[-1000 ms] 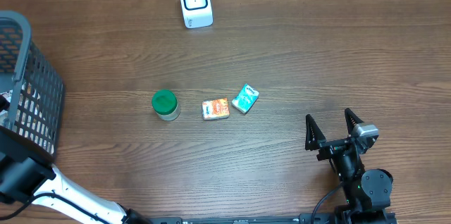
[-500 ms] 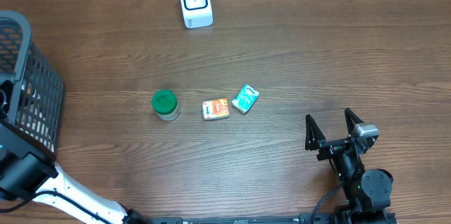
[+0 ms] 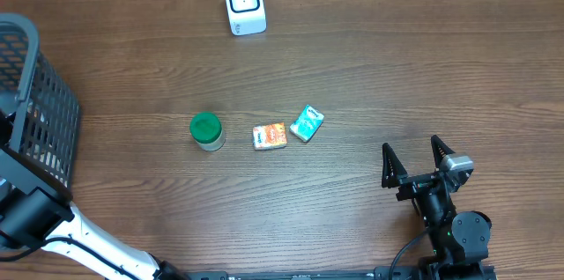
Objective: Scan the item barcode
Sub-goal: 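Reach the left gripper into the basket toward the clear bread bag, then grasp the clear bag of bread rolls with the left gripper, then lift the bread bag out and hold it under the scanner, then lower the bread bag onto the table left of the jar and release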
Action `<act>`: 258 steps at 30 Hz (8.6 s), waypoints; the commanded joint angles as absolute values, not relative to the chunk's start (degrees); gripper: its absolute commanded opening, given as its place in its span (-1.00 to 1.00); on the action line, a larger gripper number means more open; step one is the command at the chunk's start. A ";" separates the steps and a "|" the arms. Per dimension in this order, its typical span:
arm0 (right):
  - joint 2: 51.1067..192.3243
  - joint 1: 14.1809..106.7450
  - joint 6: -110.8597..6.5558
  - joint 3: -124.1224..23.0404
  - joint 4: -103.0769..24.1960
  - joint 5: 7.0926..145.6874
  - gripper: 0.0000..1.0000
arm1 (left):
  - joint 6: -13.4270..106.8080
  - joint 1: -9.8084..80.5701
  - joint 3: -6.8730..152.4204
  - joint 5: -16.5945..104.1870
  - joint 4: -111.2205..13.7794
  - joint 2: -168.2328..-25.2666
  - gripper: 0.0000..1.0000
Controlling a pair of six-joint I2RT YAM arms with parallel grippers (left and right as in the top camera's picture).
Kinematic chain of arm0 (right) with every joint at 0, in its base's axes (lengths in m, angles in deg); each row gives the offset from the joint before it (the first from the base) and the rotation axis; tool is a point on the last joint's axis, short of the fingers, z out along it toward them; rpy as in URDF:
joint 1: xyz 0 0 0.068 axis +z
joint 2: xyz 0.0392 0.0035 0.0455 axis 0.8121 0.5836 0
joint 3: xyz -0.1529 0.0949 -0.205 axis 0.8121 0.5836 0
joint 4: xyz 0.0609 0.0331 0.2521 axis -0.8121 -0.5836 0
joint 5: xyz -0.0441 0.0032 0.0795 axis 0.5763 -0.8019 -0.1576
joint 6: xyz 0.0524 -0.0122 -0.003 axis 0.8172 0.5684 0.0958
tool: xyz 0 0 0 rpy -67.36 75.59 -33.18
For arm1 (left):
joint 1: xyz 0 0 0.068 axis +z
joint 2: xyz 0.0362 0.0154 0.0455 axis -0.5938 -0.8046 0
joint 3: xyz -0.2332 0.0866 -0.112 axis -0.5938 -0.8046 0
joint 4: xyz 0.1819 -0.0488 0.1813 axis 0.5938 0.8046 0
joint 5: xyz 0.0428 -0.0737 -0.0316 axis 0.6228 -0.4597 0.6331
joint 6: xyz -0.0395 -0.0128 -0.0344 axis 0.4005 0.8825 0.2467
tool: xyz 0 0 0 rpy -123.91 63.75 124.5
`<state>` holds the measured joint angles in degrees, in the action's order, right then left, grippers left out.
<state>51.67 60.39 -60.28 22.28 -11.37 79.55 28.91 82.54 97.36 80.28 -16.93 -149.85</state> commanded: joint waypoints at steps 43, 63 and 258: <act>51.11 60.67 -60.35 22.87 -11.10 80.09 1.00 | 30.83 82.52 109.38 73.67 -8.84 -149.28 -0.92; 51.11 60.67 -60.35 22.87 -11.10 80.09 1.00 | 30.83 82.62 103.90 76.67 -5.65 -145.74 -0.17; 51.11 60.67 -60.35 22.87 -11.10 80.09 1.00 | 29.78 36.94 132.90 69.74 13.87 -135.80 -0.91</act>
<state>51.67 60.39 -60.28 22.28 -11.39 79.53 28.30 38.23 137.91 63.36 13.69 -134.75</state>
